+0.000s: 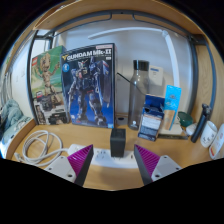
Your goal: Unplug charger
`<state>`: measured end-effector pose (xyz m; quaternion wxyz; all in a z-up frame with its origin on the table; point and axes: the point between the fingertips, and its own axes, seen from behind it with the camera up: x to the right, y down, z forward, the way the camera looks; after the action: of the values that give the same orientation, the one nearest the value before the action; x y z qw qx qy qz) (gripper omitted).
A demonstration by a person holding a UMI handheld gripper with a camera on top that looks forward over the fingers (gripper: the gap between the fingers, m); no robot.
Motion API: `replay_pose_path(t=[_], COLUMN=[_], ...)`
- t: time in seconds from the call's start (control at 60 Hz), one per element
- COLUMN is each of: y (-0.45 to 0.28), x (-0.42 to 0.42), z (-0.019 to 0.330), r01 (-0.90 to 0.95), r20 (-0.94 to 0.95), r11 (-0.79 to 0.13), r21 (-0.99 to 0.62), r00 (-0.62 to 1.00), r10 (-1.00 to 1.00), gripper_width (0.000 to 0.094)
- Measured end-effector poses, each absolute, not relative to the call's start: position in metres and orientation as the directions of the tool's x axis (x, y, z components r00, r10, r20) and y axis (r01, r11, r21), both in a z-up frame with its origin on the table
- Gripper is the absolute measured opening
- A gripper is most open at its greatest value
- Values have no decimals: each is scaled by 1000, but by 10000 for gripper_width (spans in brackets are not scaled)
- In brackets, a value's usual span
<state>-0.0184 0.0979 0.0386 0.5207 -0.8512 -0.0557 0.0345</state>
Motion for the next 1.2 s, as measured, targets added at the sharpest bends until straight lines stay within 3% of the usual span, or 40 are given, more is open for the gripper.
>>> replay_pose_path(t=[0.033,0.167,0.317,0.333,0.35,0.367,0.483,0.533,0.617,0.667,0.733,0.783,0.9,1.033,1.2], y=[109,132,133,133,134,134,133,141,153,146,130,114,75,18,-35], x=[-21,-10,-11,-11,-10,-10,-11,-7,20,38,63,84,142,191,228], z=[39,35,34,34,33,33,35,85,231,294,340,350,315,199,75], r01=[68,69,56,56,51,48,25,-21,-27,14,14,10,30,-27,-82], r20=[7,33,12,11,7,4,-33,-79,-52,-2,4,2,48,26,-9], r11=[-444,-449,-452,-453,-455,-460,-553,-511,-292,-219,-205,-239,-391,-675,-865], r21=[-894,-891,-890,-890,-889,-887,-833,-860,-956,-976,-979,-971,-920,-738,-495], r00=[991,996,995,995,995,995,995,992,996,997,999,999,998,997,996], r10=[137,87,101,101,99,96,94,94,79,74,51,36,-37,-69,-89], gripper_width=[786,255,200,201,258,168,131,122,120,119,119,120,118,118,118])
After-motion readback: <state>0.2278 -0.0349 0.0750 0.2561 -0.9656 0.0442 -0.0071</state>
